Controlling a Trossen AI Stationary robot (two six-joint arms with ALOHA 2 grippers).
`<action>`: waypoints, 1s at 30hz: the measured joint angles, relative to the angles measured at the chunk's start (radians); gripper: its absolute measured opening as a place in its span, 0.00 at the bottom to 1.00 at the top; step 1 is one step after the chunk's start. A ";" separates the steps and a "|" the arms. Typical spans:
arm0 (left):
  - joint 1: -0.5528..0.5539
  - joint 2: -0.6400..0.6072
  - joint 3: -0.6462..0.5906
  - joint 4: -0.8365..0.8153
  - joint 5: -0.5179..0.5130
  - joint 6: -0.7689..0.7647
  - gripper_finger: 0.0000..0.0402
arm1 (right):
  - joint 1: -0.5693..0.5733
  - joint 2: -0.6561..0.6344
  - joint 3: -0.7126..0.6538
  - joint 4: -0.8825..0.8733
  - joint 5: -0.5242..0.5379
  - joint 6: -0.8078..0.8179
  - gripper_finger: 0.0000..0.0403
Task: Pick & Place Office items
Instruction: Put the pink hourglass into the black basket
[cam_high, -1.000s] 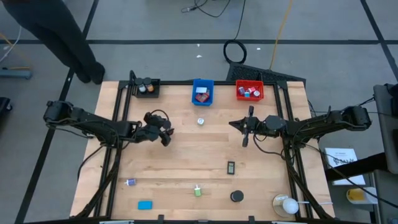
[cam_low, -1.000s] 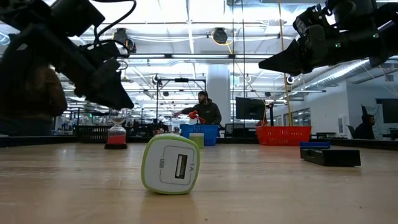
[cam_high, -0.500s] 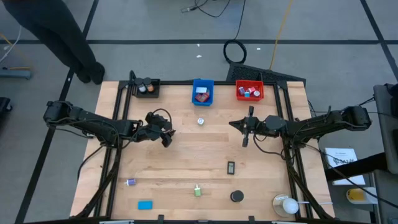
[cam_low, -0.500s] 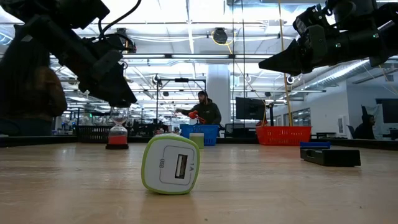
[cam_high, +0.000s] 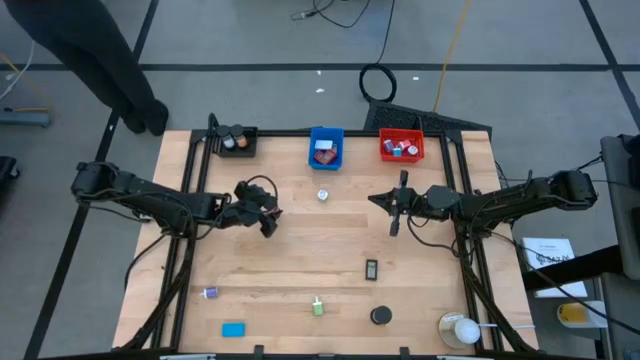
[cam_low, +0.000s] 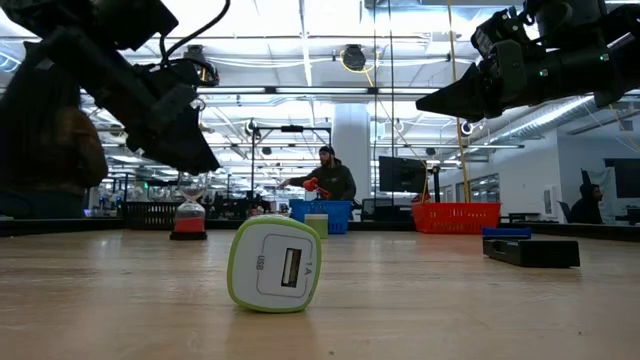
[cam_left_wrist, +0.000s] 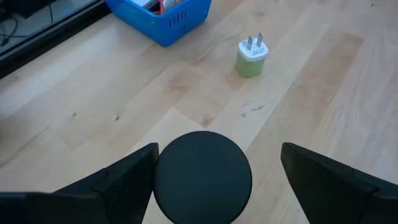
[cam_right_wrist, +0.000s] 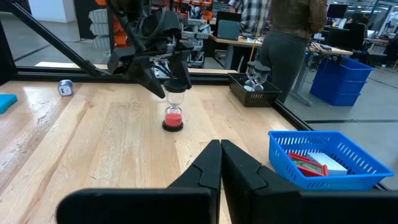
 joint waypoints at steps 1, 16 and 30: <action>0.000 0.006 0.000 0.004 -0.002 -0.003 0.86 | 0.000 0.000 0.000 0.000 0.000 0.002 0.01; 0.027 0.120 0.000 0.040 -0.019 -0.021 0.80 | 0.000 0.000 0.000 0.000 0.000 0.003 0.01; 0.059 -0.013 0.000 -0.017 -0.024 0.058 0.42 | 0.000 0.000 0.000 -0.001 0.000 0.003 0.01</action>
